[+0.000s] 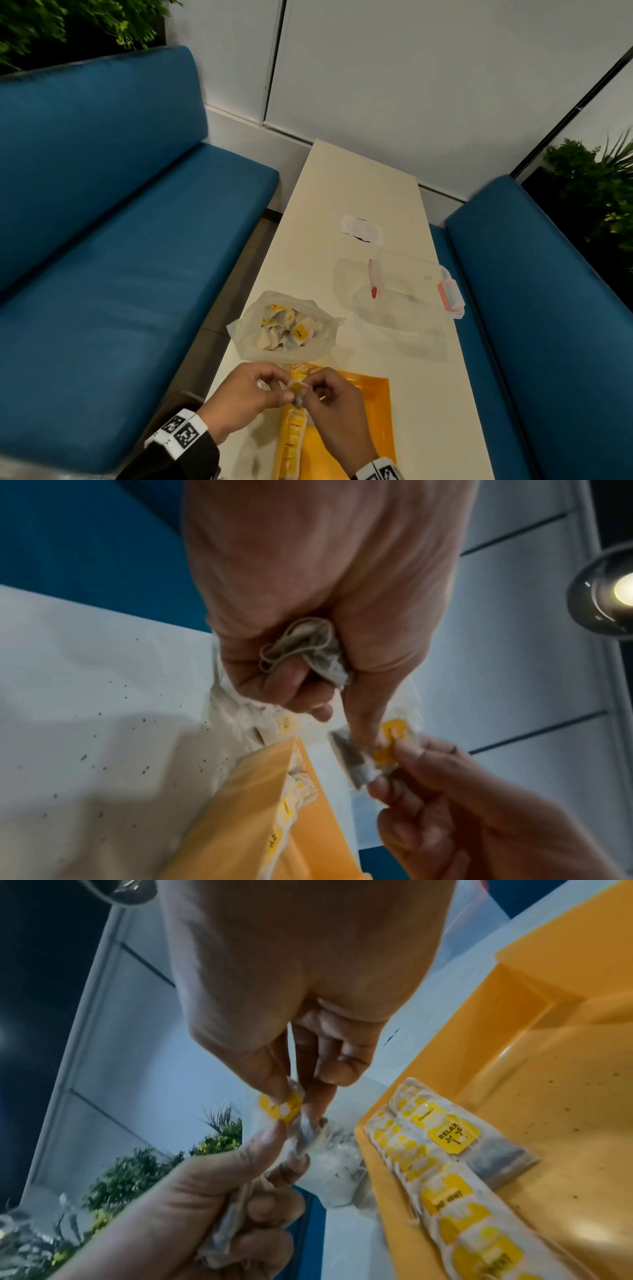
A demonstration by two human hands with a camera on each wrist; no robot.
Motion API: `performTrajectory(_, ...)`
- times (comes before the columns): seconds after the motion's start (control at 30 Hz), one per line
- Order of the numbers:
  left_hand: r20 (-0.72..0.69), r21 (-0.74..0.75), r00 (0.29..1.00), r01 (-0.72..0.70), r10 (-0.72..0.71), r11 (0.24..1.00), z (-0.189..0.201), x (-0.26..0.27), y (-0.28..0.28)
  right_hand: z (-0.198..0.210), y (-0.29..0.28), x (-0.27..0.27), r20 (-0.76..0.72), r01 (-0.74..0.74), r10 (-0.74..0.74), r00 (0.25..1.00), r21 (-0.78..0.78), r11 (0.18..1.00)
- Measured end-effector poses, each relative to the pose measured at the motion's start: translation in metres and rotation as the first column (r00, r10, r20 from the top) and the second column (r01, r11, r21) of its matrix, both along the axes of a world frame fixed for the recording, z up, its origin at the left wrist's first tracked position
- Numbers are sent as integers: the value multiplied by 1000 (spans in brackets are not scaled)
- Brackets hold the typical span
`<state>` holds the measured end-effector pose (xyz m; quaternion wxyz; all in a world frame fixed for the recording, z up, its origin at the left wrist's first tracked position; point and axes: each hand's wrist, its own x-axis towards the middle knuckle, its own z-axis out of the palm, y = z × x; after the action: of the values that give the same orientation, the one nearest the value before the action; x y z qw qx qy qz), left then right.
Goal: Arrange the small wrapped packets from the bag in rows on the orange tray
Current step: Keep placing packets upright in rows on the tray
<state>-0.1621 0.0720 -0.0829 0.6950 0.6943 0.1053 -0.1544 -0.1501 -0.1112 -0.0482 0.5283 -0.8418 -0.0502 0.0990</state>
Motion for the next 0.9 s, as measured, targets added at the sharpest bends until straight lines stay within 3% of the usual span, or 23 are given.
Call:
performTrajectory(0.13,160,150,987,-27,3,988,1,3,-6,0,-7,6,1,25,-25,1000,2,1000)
performTrajectory(0.4,185,163,982,15,-45,987,1,6,-9,9,-23,13,46,37,-36,998,-30,999)
performTrajectory(0.57,133,248,986,66,-101,967,-6,6,-5,11,-40,24,-69,-22,2,998,-290,957)
performTrajectory(0.8,172,205,958,191,-228,960,-4,5,-21,19,-45,24,-167,-92,76,983,-86,992)
performTrajectory(0.9,187,222,958,173,-216,960,-3,8,-30,16,-43,21,-193,-53,55,980,16,998)
